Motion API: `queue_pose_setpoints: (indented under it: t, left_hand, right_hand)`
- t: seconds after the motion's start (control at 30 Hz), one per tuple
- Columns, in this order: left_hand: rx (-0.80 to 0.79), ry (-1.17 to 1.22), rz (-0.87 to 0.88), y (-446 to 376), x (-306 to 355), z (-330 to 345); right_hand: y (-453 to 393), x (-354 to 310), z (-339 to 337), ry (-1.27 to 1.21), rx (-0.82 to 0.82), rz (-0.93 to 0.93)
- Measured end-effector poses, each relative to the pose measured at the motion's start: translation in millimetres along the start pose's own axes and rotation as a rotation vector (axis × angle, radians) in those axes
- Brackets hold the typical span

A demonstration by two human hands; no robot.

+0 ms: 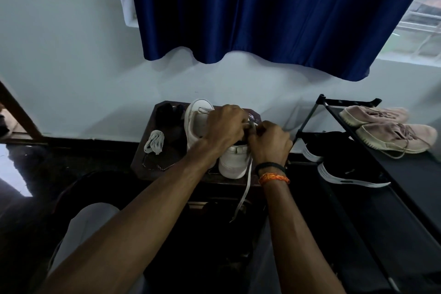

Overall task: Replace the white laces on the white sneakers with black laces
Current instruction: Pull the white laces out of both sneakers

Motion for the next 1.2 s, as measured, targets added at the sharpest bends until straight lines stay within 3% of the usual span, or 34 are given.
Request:
queue_pose_setpoints:
  t: [0.1, 0.23, 0.43, 0.6, 0.77, 0.9, 1.0, 1.1, 1.2]
  left_hand:
    - [0.076, 0.175, -0.097, 1, -8, -2]
    - [0.283, 0.407, -0.376, 0, -35, -19]
    - [0.402, 0.348, -0.716, -4, -74, -53]
    - [0.233, 0.221, -0.621, -8, -63, -47]
    - [0.101, 0.345, -0.477, -6, -49, -34]
    - [0.089, 0.368, -0.276, 4, -34, -26]
    - [0.050, 0.237, -0.188, 9, -30, -16]
    - [0.096, 0.082, -0.177, 13, -30, -6]
    - [0.128, 0.076, -0.229, 17, -33, 4]
  right_hand:
    - [-1, 1, 1, -0.008, 0.004, 0.018]
    - [-1, 1, 0, -0.026, 0.022, 0.036]
    - [1, 5, -2, -0.049, 0.036, 0.064]
    - [1, 2, 0, -0.036, 0.029, 0.041]
    - [-2, 1, 7, 0.010, -0.009, -0.062]
    - [-14, -2, 21, 0.035, -0.132, -0.276]
    - [-23, -6, 25, 0.080, -0.236, -0.328]
    - [-30, -9, 21, 0.120, -0.289, -0.318]
    - [-33, -11, 20, 0.129, -0.290, -0.309]
Point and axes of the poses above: each hand's wrist, its own y-axis away from the middle knuckle, its own z-axis out of the palm, x = y × z, the point moved 2 cm from there along -y, towards the middle knuckle, and after that the axes turned 13 degrees about -z, right-handed, at the moved point
